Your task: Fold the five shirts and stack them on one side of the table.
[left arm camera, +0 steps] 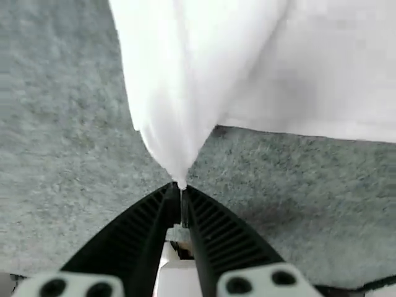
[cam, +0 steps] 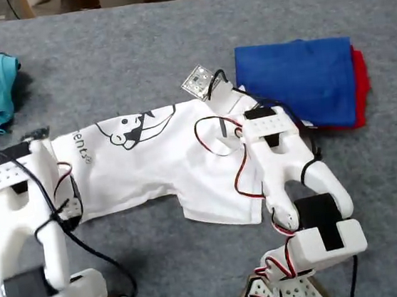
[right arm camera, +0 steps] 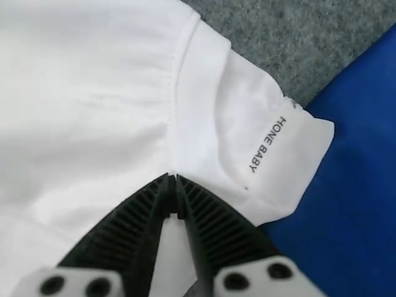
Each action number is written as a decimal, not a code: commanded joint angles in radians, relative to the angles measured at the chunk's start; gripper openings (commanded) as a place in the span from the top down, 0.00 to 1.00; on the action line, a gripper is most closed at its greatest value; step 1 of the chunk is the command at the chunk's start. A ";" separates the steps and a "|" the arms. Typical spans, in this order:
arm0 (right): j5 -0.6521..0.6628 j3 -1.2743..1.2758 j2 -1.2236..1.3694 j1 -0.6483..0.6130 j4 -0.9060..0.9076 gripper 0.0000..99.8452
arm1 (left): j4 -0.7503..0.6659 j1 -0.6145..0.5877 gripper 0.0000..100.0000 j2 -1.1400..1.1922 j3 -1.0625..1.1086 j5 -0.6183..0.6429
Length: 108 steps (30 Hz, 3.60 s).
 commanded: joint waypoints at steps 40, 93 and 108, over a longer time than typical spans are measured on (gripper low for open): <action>0.114 -0.446 0.265 0.179 0.551 1.00 | 0.025 -0.089 0.98 0.659 -0.896 0.020; 0.018 -1.273 0.677 -0.024 0.847 1.00 | -0.058 -0.117 0.98 0.174 -0.097 -0.190; 0.041 -1.432 0.736 -0.077 0.848 1.00 | 0.132 -0.028 0.98 0.047 -0.272 -0.101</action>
